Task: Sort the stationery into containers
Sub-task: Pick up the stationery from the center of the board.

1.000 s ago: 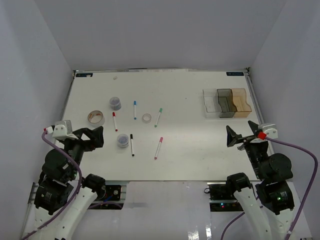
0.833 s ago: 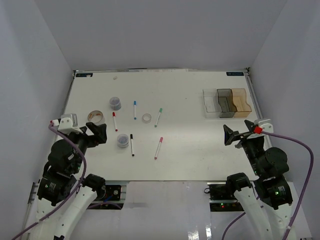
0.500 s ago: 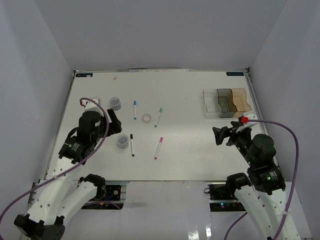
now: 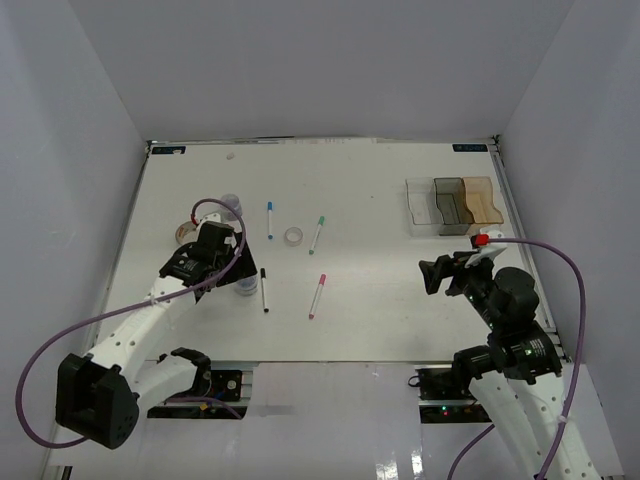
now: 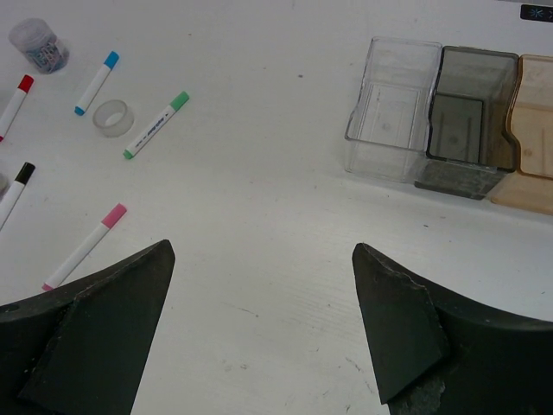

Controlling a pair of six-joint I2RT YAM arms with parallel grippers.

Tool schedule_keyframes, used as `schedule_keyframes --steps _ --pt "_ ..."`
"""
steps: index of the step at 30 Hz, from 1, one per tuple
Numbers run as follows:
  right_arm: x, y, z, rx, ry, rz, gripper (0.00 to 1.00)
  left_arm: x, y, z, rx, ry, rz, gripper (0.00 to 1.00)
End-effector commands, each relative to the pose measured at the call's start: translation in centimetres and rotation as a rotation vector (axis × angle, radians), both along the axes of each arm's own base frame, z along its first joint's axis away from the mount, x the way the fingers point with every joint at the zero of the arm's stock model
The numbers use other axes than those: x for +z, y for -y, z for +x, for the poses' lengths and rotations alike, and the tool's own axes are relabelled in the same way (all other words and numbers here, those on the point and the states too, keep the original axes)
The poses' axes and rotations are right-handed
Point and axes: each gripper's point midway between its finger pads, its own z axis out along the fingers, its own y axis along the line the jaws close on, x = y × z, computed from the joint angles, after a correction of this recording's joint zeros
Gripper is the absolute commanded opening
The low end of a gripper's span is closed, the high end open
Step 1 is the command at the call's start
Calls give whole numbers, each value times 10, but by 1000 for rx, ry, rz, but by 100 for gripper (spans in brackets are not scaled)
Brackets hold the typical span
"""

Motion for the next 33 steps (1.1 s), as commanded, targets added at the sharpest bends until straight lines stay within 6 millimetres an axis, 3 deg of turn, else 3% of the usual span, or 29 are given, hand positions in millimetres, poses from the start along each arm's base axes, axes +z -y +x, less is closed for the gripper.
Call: schedule_keyframes --steps 1,5,14,33 --pt "8 -1 2 -4 42 29 90 -2 9 14 6 24 -29 98" --pt "5 -1 2 -7 43 32 90 -3 16 23 -5 21 -42 98" --pt "4 1 3 -23 48 34 90 -32 20 23 -25 -89 -13 98" --pt "5 2 3 -26 60 39 90 -47 35 19 -70 -153 39 82"
